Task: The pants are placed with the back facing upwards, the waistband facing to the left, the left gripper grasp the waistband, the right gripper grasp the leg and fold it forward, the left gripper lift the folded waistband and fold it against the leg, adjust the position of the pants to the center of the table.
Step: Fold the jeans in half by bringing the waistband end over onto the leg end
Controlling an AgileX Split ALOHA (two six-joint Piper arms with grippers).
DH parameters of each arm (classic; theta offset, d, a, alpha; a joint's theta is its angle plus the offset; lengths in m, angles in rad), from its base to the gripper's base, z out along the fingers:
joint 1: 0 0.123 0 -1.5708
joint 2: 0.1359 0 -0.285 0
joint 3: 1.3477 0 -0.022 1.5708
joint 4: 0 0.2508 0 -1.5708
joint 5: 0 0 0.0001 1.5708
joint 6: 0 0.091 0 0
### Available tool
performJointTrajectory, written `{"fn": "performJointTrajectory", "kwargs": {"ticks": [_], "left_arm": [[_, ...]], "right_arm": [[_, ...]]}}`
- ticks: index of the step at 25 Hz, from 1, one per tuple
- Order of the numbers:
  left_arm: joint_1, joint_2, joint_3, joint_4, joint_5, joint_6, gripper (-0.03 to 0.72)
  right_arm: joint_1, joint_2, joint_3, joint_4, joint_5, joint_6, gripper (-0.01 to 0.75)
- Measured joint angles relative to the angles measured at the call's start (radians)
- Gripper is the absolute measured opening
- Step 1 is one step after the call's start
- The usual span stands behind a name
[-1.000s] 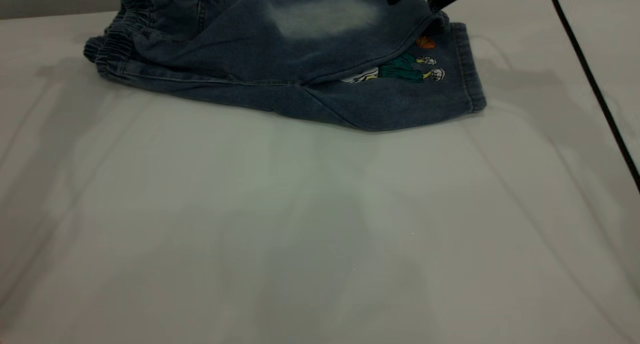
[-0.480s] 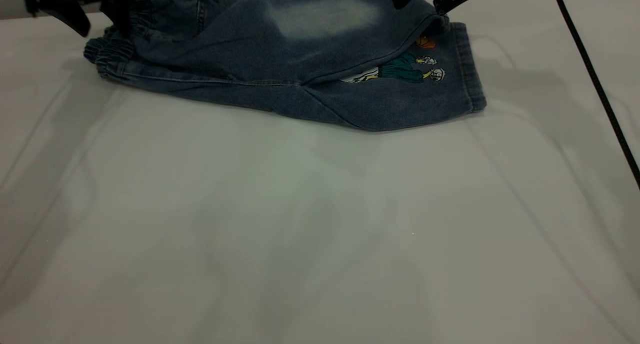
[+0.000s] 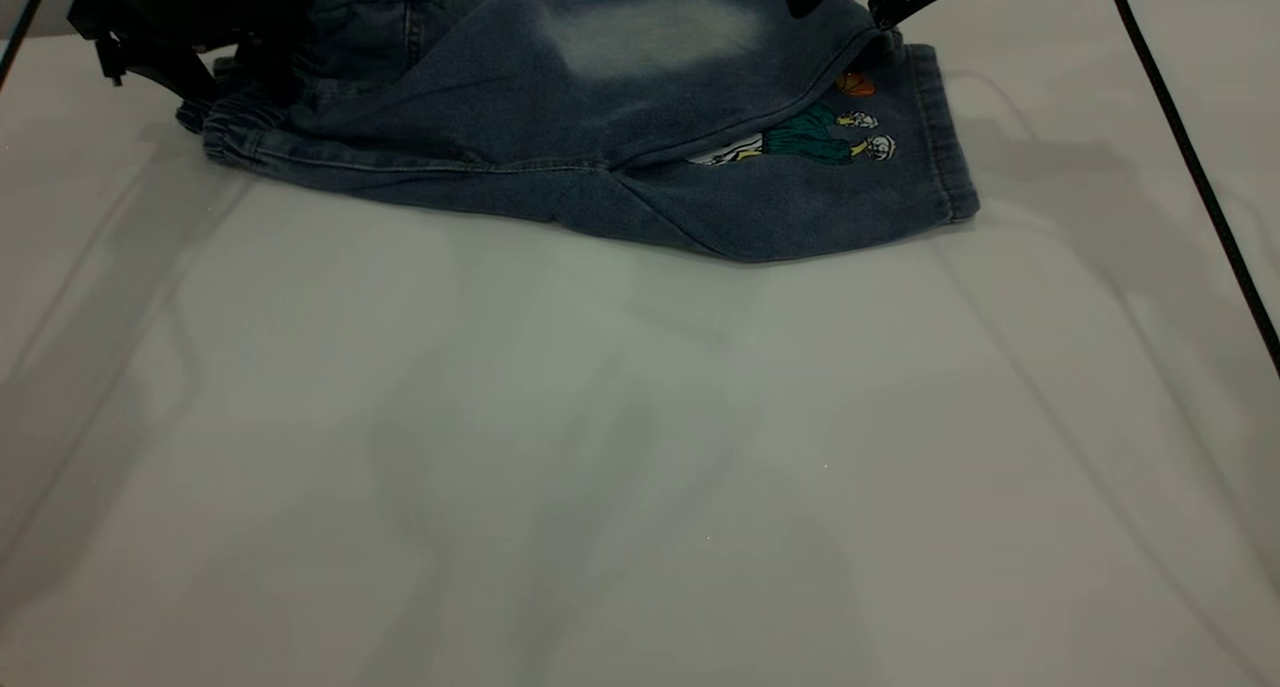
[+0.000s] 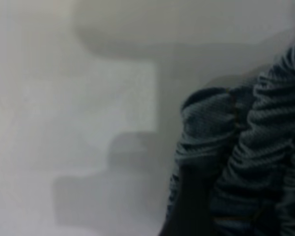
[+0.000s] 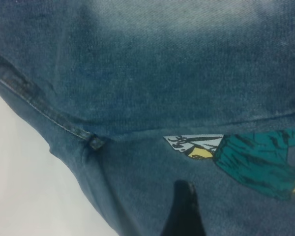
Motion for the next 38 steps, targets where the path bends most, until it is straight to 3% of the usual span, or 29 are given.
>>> {"fn": "performJointTrajectory", "kwargs": {"ticks": [3,9,10,17,25,31,38], "left_arm": [[0.0,0.003,0.0,-0.008,0.002,0.0,0.44],[-0.003,0.006,-0.002,-0.017,0.017,0.0,0.158],[-0.003,0.003,-0.003,-0.016,0.025,0.0,0.14],[0.0,-0.051,-0.053,0.013,0.171,0.02,0.139],[-0.001,-0.143,-0.15,0.003,0.379,0.097,0.139],[-0.014,-0.192,-0.16,-0.054,0.382,0.129,0.139],[-0.102,-0.217,-0.16,-0.102,0.378,0.184,0.139]], "right_arm": [[0.0,0.0,0.0,0.0,-0.008,0.0,0.48],[0.014,0.0,0.001,0.008,-0.081,0.0,0.479],[0.02,0.0,0.001,0.006,-0.099,0.0,0.479],[0.06,0.0,0.001,0.006,-0.188,0.0,0.478],[0.098,0.024,0.001,0.019,-0.196,-0.001,0.478],[0.15,0.085,0.0,0.035,-0.216,-0.001,0.478],[0.207,0.101,-0.008,0.051,-0.239,-0.002,0.478]]}}
